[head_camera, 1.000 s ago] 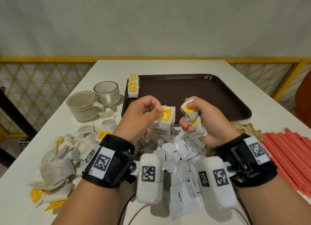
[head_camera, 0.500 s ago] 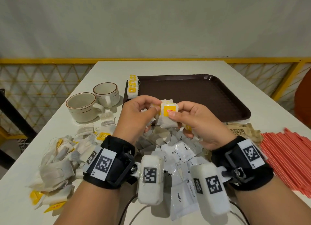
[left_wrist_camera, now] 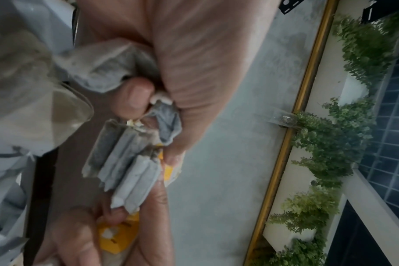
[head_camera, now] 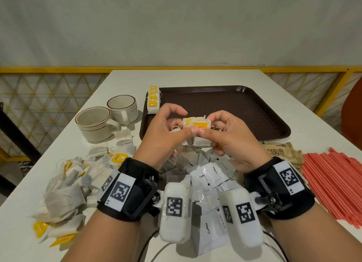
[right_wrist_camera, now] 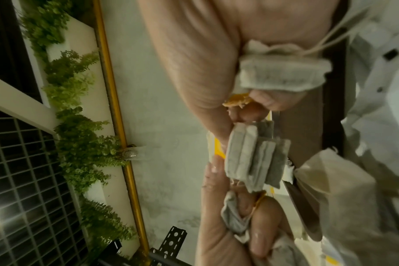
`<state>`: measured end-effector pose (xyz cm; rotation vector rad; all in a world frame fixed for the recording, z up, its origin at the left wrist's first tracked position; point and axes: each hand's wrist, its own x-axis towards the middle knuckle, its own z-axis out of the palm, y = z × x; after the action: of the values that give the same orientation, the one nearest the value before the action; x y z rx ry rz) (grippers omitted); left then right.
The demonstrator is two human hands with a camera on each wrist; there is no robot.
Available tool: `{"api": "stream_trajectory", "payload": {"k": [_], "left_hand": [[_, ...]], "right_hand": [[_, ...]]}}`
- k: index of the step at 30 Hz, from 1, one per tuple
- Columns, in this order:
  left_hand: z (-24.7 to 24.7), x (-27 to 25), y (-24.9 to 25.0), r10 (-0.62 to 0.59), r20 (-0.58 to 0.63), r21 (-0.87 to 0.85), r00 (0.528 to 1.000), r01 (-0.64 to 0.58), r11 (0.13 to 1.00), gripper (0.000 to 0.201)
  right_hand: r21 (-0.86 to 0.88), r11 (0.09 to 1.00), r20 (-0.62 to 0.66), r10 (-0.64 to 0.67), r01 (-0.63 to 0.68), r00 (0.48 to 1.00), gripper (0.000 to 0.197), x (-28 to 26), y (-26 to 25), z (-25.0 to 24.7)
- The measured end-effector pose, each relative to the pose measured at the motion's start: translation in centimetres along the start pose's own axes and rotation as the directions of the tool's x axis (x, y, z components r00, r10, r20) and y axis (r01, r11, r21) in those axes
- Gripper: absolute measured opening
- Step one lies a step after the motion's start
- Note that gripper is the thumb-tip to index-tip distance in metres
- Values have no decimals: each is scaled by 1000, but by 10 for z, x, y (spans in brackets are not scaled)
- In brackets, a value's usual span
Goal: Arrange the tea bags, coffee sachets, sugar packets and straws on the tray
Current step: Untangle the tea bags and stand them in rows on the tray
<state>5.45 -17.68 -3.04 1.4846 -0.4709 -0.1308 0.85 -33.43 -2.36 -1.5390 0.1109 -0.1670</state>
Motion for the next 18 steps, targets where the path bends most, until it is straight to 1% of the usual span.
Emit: {"api": "stream_trajectory", "payload": {"k": [2,4,5,7,9,13,18], "left_hand": [[-2,1,-3,-7,-26,20,1000,7,1000,27],[-3,3,-6,-31,-77,27,997,34,999,27],[-4,3,-7,-43,-101,35,994,47,998,27],[-4,4,-8,-58,-131,42,990,64,997,26],[-5,5,-8,-69,-150,41,986,76,996,26],[-6,6,-12,-85,-137,55,987,94,994,26],[-6,6,-14,-53,-106,91,993,62,994,27]], "right_hand": [[77,996,36,50,-52,998,19,1,-1,0],[225,962,70,140,-152,988,14,4,-3,-3],[314,929,86,179,-197,980,15,5,-4,-5],[427,871,109,216,-242,970,28,7,-6,-10],[437,864,116,223,-251,968,41,7,-6,-13],[359,907,63,212,-220,975,52,6,-6,-11],[344,927,58,135,-147,989,36,8,-5,-10]]}}
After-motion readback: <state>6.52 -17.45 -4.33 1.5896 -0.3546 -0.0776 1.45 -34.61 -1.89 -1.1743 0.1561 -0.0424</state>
